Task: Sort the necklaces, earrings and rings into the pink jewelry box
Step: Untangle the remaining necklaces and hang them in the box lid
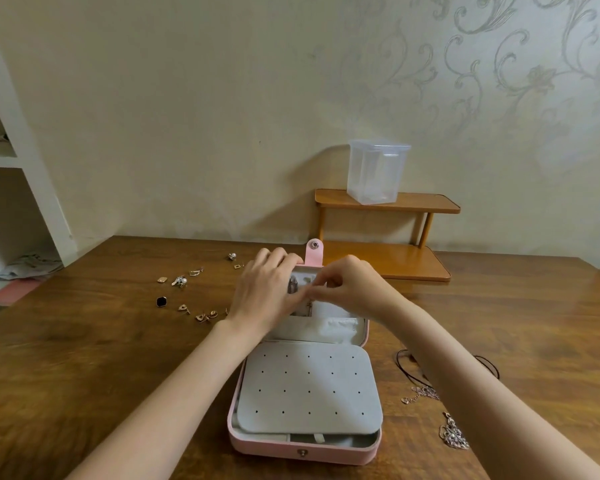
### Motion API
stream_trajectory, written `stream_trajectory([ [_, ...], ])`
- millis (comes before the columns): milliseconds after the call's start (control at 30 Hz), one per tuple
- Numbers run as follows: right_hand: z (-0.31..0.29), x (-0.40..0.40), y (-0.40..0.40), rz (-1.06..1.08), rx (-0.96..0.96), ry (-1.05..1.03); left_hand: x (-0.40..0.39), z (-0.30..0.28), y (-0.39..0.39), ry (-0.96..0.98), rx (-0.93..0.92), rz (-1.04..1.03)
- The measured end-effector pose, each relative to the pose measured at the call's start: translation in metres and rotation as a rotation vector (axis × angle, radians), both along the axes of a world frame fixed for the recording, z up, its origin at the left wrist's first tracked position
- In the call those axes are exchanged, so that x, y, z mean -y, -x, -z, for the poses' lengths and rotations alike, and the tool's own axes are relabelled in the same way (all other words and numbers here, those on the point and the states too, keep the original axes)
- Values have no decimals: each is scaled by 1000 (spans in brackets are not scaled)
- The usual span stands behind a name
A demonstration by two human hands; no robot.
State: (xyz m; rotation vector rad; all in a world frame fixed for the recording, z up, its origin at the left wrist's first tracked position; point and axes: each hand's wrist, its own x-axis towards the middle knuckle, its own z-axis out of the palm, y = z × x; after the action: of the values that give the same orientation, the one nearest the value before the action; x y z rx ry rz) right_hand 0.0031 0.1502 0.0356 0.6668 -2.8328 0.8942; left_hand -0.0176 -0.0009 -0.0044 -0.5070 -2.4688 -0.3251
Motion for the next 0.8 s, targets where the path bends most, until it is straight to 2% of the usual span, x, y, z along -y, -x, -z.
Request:
stream_trajectory([
  [100, -5, 0, 3, 34, -10, 51, 2, 5, 2, 19, -92, 6],
  [267, -14, 11, 6, 9, 37, 25, 1, 6, 3, -12, -76, 25],
  [400, -22, 14, 6, 14, -17, 10, -1, 3, 0, -99, -67, 66],
  [500, -23, 12, 6, 80, -96, 4, 0, 3, 2, -129, -49, 70],
  [667, -15, 4, 7, 266, -230, -142, 2, 3, 4, -158, -31, 75],
  [800, -8, -2, 5, 334, -233, -192, 3, 2, 5, -175, -7, 89],
])
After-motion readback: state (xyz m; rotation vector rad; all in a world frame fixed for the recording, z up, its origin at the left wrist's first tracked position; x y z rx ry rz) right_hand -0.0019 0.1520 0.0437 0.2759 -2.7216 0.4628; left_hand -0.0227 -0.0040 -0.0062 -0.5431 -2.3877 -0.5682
